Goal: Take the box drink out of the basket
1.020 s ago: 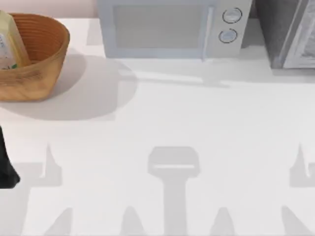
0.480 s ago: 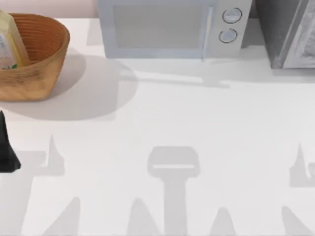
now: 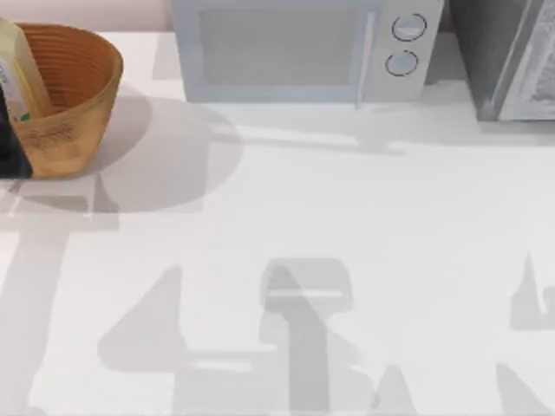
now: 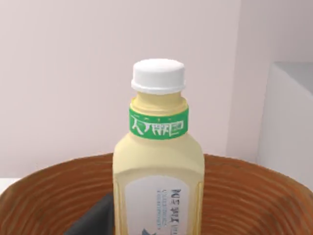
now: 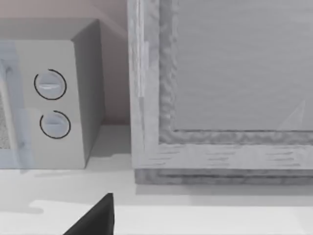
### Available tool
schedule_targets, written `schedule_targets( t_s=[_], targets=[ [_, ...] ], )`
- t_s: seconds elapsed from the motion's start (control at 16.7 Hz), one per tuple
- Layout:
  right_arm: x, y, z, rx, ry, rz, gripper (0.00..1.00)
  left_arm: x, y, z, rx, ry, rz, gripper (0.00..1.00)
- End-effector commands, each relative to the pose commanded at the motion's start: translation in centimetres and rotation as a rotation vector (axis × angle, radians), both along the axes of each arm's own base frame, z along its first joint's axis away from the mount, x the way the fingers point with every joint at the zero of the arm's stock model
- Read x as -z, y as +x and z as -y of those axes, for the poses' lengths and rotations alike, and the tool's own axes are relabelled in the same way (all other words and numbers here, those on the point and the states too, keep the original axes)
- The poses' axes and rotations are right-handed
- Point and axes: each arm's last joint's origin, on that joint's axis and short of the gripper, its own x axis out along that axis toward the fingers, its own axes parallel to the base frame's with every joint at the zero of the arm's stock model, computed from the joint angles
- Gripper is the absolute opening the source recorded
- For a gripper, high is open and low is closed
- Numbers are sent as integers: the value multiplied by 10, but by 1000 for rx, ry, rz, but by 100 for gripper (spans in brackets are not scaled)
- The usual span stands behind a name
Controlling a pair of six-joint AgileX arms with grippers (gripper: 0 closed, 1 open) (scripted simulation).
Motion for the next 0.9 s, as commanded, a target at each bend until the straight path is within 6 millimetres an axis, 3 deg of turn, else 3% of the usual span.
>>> schedule_targets(
  t_s=[0.24,0.48,0.72,0.9],
  targets=[
    [0,0,0,0,0,0,100,12,58,-9,-4,0,16,100],
    [0,0,0,0,0,0,100,46,102,-18,-5,2,11,100],
    [0,0,0,0,0,0,100,79,125,-23,-5,4,-3,100],
    [0,0,0,0,0,0,100,88,130,-25,-4,4,-8,100]
  ],
)
